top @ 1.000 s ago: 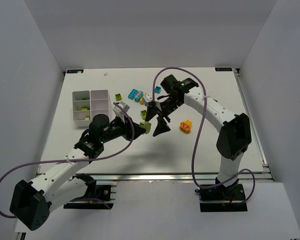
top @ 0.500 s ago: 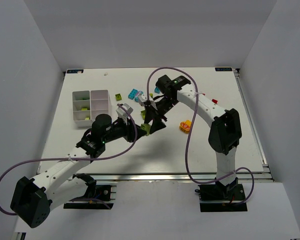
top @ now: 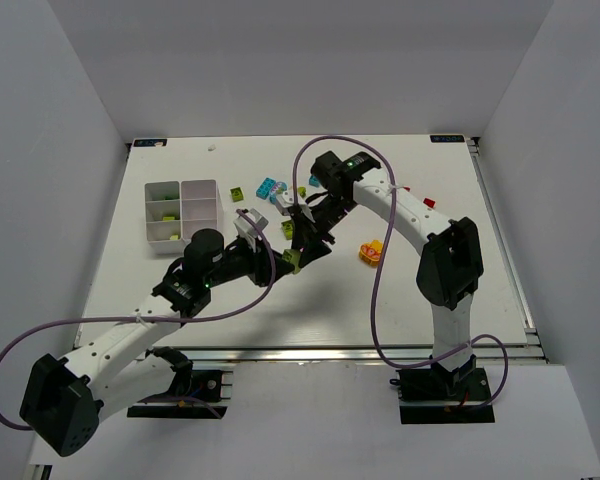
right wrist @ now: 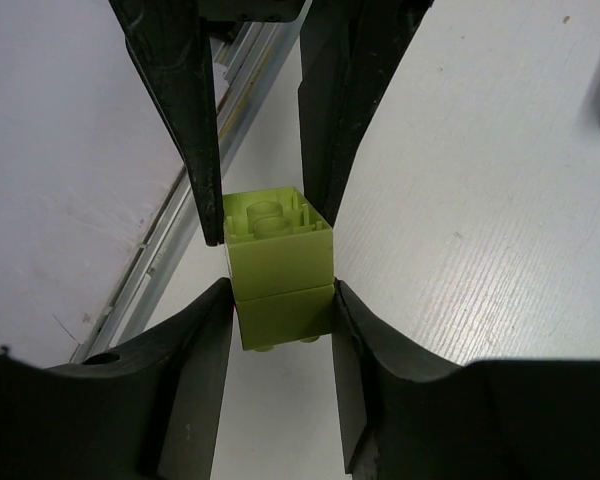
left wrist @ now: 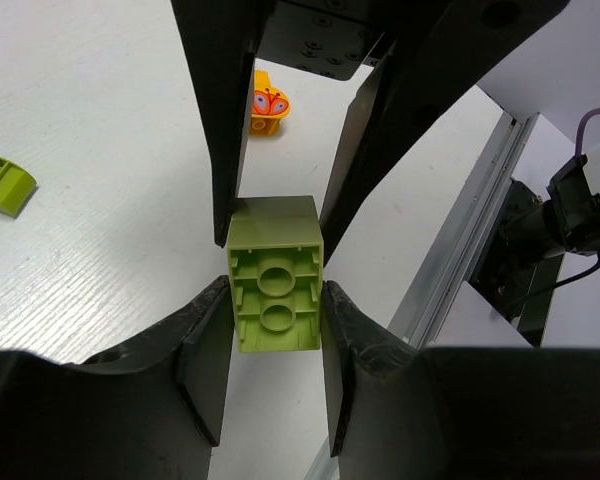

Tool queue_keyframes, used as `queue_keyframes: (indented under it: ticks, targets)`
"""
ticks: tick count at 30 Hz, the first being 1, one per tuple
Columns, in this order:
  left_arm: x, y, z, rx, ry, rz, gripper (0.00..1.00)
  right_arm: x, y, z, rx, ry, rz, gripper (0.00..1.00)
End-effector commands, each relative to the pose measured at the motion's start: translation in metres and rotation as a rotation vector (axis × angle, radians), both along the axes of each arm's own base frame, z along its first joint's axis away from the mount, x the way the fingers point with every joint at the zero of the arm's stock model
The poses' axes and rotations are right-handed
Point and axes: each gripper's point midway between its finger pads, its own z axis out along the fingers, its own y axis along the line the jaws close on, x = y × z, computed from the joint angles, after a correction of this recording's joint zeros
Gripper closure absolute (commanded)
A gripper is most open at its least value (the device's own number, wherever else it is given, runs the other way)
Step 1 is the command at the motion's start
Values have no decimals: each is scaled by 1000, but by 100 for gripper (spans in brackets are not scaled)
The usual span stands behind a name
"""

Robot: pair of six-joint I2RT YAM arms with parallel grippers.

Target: Sort the legos into containers by color

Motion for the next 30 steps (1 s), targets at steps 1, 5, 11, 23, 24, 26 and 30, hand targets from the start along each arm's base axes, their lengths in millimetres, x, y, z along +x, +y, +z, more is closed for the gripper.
queue_keyframes:
  ticks: [1, 5, 11, 23, 24, 26, 30]
  targets:
    - [1, 0, 21, -26, -55, 5, 99, -3, -2, -3, -10, -4, 20, 69]
    - [1, 3, 24, -17, -68, 8, 99, -4, -7, -13, -38, -9, 25, 82]
    - [-3, 16, 29, 33, -103, 37, 100, -1, -21, -30, -76, -5, 16, 87]
    - [38, 86, 35, 64, -7, 568, 100, 18, -24, -35, -73, -68, -86, 93]
    - [45, 113, 21, 136, 40, 724, 100, 17, -26, -41, -101, -50, -119, 93]
    - [59, 139, 19, 156, 139, 895, 100, 22, -25, -33, -81, -90, -160, 93]
    - [76, 222, -16, 198, 509, 1176, 100, 34, -17, -19, -38, -128, -241, 93]
